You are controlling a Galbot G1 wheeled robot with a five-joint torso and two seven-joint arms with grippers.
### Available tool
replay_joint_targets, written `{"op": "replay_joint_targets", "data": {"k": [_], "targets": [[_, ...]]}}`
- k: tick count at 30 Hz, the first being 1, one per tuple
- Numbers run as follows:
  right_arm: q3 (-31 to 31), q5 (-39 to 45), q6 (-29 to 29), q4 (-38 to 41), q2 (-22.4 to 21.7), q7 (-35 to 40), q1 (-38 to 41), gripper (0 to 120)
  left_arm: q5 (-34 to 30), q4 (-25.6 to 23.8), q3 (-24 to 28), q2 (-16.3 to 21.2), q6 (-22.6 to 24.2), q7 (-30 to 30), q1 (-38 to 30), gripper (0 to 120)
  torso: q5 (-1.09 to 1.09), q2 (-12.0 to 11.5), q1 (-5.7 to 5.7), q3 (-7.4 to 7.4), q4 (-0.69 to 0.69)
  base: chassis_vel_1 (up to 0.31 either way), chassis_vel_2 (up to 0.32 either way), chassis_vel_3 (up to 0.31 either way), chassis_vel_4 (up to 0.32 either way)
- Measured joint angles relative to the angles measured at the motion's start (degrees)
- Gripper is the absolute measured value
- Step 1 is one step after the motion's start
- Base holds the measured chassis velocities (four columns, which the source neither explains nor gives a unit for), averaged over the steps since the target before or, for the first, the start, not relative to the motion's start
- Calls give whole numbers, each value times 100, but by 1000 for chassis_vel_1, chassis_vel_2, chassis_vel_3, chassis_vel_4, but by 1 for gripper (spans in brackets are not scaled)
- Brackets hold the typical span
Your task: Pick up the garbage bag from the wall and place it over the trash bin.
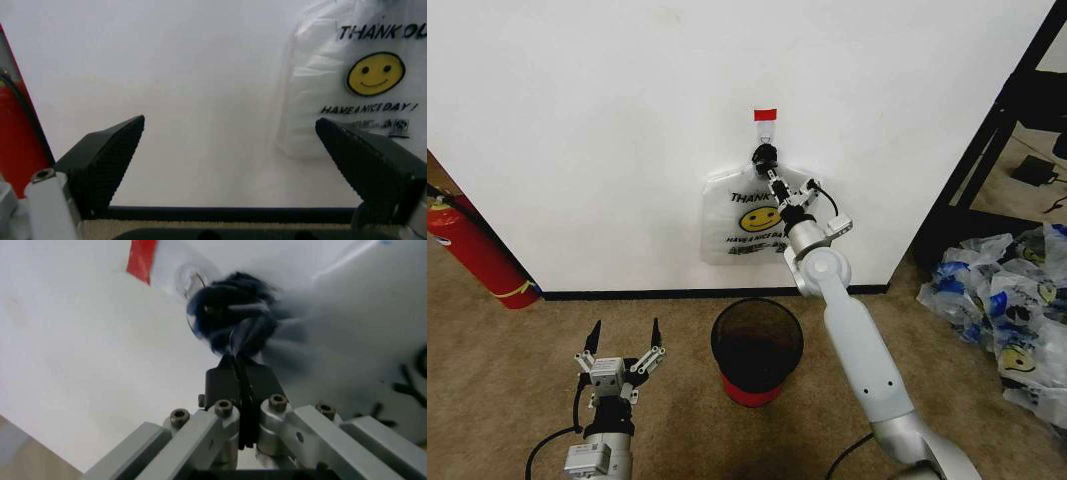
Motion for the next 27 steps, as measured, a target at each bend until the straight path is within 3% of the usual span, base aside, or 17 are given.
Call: {"op": "replay_joint_targets", "data": {"k": [15,27], "targets": [[-122,-714,-66,1294,-729,-18,-1285,0,-6,40,74,73,19,-30,-79,100,0,0,0,0,-1,0,0,0,0],[-119,-1445,4,1976,-974,-182,-2232,0,-80,91,98,167,40,-38,-174,100,0,2,0,0,0,0,0,0,0]]}}
